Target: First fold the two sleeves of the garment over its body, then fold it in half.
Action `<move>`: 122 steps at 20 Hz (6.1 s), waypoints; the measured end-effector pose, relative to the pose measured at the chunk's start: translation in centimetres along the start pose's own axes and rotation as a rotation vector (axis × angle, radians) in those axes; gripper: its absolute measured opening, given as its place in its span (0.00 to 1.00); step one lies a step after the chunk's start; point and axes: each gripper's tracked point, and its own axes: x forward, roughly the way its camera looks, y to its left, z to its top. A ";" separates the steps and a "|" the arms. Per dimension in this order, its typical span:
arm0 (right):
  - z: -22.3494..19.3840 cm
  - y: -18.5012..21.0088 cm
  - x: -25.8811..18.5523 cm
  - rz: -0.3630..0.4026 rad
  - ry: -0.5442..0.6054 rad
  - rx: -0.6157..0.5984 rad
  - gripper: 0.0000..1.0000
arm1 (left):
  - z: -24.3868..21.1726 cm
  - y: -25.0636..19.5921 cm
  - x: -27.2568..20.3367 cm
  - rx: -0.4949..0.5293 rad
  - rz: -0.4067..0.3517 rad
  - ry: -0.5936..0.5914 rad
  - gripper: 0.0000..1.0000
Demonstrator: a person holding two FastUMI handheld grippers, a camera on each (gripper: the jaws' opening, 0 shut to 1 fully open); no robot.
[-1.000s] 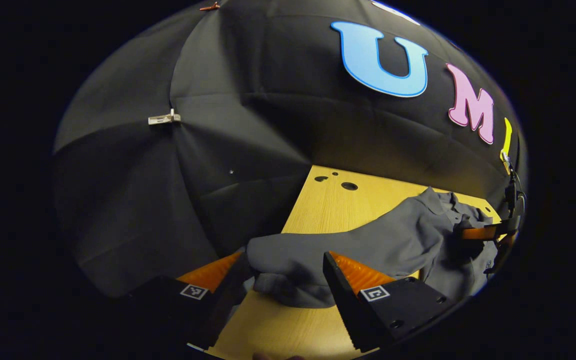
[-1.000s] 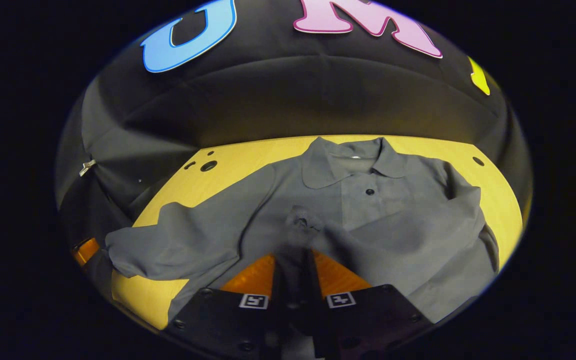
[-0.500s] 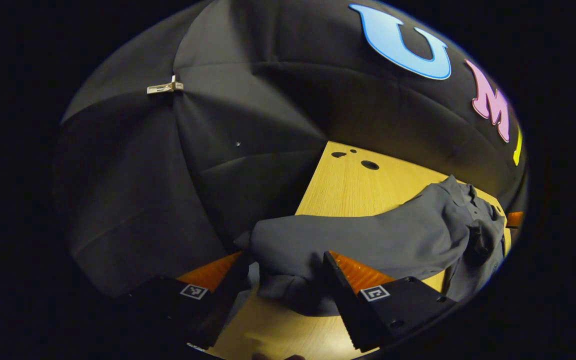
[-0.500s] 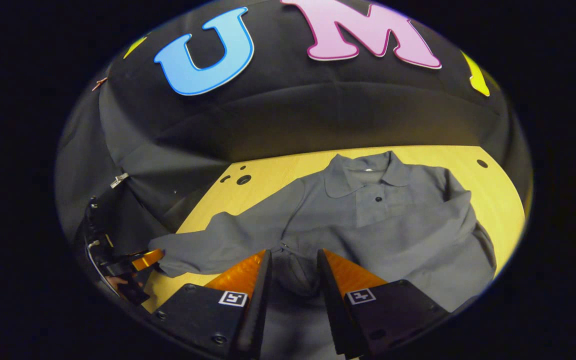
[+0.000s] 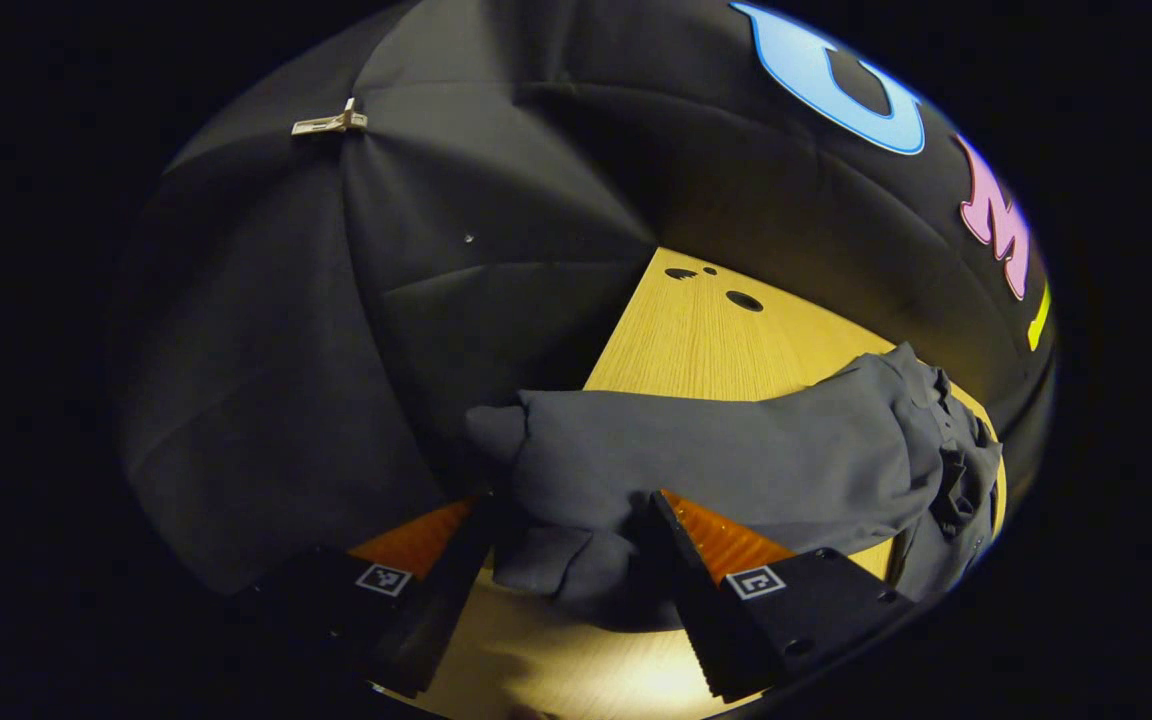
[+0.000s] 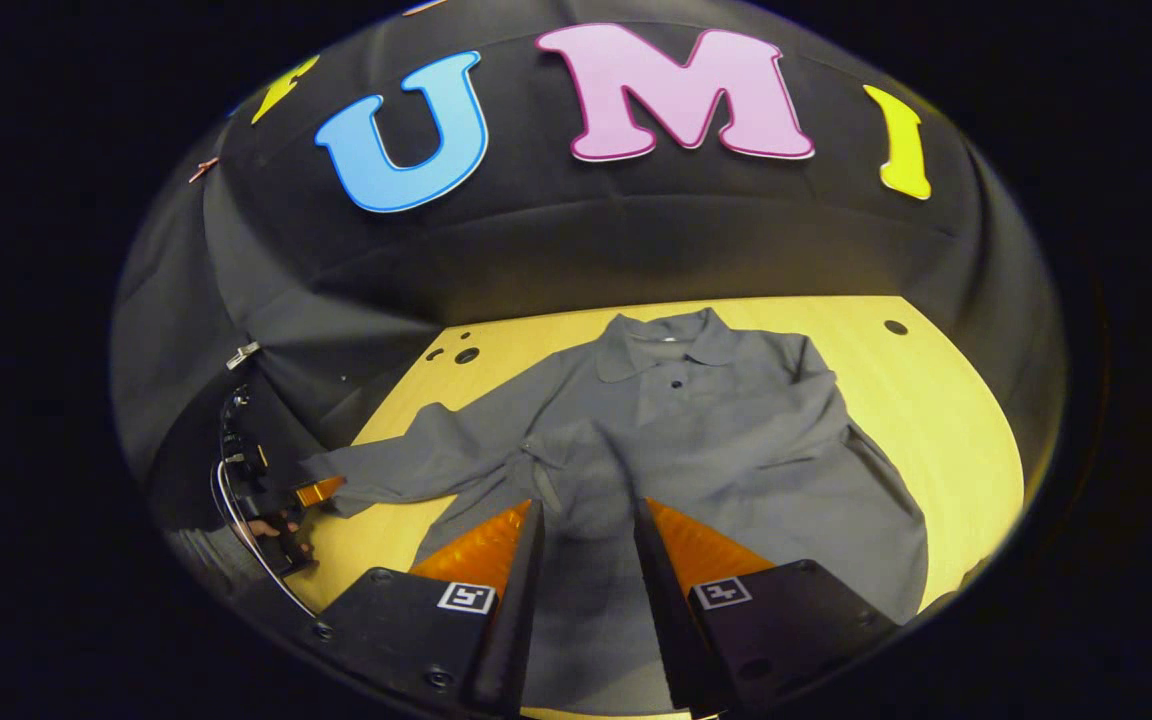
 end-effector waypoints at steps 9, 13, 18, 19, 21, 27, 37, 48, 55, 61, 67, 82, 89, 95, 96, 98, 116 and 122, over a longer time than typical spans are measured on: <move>-1.4 -4.0 -3.5 -0.045 -0.005 0.018 0.57 | 1.0 2.9 -0.3 -0.083 0.099 0.065 0.17; -1.3 -7.0 -5.6 -0.078 -0.030 0.036 0.57 | 3.4 1.4 -3.0 -0.002 0.123 -0.037 0.12; -2.1 -10.6 -7.5 -0.120 -0.043 0.068 0.57 | 8.1 -4.2 -7.7 0.158 0.054 -0.177 0.16; -2.2 -11.4 -7.8 -0.129 -0.043 0.081 0.59 | 9.0 -5.9 -8.4 0.176 0.034 -0.200 0.09; -2.4 -13.0 -8.2 -0.142 -0.047 0.102 0.60 | 10.6 -9.5 -10.0 0.199 -0.008 -0.241 0.12; -2.5 -17.7 -9.2 -0.173 -0.068 0.163 0.62 | 12.7 -21.4 -13.0 0.328 -0.108 -0.302 0.12; -6.1 -26.9 -10.5 -0.270 -0.050 0.261 0.62 | 6.6 -42.0 -15.1 0.474 -0.338 -0.249 0.12; -9.5 -35.3 -10.9 -0.321 0.021 0.324 0.62 | -6.7 -57.7 -7.9 0.621 -0.415 -0.085 0.12; -9.7 -37.9 -8.9 -0.299 0.071 0.319 0.62 | -11.5 -59.1 -4.8 0.638 -0.389 0.000 0.17; -9.6 -37.0 -7.9 -0.240 0.083 0.338 0.62 | -14.0 -62.1 -5.8 0.609 -0.478 0.049 0.67; -10.2 -34.9 -8.3 -0.195 0.096 0.350 0.81 | -13.1 -62.5 -8.4 0.564 -0.543 0.012 0.99; -14.0 -28.5 -11.8 -0.192 0.166 0.286 0.86 | -8.5 -44.5 -21.0 0.437 -0.508 -0.034 0.96; -16.1 -27.4 -11.6 -0.209 0.219 0.278 0.86 | -13.7 -28.0 -21.3 0.407 -0.263 0.074 0.96; -17.1 -27.4 -10.8 -0.220 0.257 0.232 0.86 | -19.0 -22.0 -19.4 0.394 -0.169 0.198 0.96; -17.2 -27.4 -10.6 -0.221 0.264 0.228 0.86 | -19.5 -21.6 -19.0 0.397 -0.161 0.215 0.96; -17.7 -27.5 -10.1 -0.223 0.282 0.209 0.87 | -20.5 -20.9 -18.6 0.410 -0.144 0.244 0.96; -18.1 -25.5 -8.6 -0.153 0.319 0.010 0.05 | -20.0 -25.6 -17.3 0.423 -0.258 0.300 0.06; -13.4 -24.7 -9.4 -0.125 0.212 0.046 0.05 | -16.2 -26.9 -19.7 0.301 -0.275 0.247 0.06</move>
